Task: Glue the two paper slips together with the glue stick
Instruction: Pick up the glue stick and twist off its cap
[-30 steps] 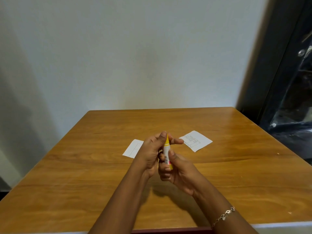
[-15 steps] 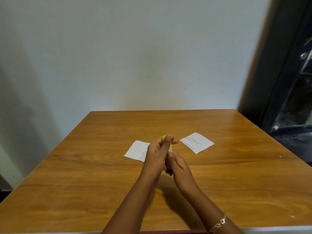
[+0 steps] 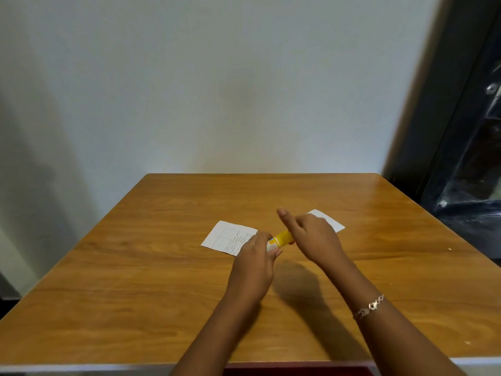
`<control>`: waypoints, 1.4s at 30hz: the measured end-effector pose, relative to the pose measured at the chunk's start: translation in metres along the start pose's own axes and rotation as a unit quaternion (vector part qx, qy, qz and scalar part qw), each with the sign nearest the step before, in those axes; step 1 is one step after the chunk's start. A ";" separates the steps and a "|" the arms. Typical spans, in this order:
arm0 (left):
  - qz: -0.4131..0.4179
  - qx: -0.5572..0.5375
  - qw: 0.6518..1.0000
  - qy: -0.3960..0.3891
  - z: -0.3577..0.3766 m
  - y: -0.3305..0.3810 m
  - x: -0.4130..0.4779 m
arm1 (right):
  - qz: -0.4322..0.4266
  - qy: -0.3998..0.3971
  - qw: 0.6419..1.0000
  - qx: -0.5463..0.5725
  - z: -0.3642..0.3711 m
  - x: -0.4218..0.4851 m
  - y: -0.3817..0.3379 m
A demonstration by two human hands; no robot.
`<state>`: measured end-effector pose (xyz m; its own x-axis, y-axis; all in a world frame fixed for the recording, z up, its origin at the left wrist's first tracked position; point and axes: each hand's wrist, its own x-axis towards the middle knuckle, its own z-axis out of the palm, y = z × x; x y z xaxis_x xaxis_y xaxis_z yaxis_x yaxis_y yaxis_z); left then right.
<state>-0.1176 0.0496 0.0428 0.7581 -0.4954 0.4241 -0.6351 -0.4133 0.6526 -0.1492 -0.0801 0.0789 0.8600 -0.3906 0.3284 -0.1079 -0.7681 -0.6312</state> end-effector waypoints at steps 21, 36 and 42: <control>-0.033 0.166 0.985 -0.045 -0.004 0.001 0.008 | -0.141 0.046 0.967 -0.207 0.020 -0.007 -0.009; -0.183 -0.252 0.891 -0.331 -0.020 -0.009 0.019 | -0.379 0.040 0.903 -0.198 0.000 0.010 0.004; 0.082 0.123 0.983 0.106 0.013 -0.003 -0.007 | -0.176 -0.029 0.959 -0.221 0.005 0.027 0.003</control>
<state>-0.1228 0.0449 0.0295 0.6403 -0.4100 0.6496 -0.7478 -0.5262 0.4050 -0.1238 -0.0903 0.0830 0.9068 -0.0490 0.4187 0.0042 -0.9921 -0.1252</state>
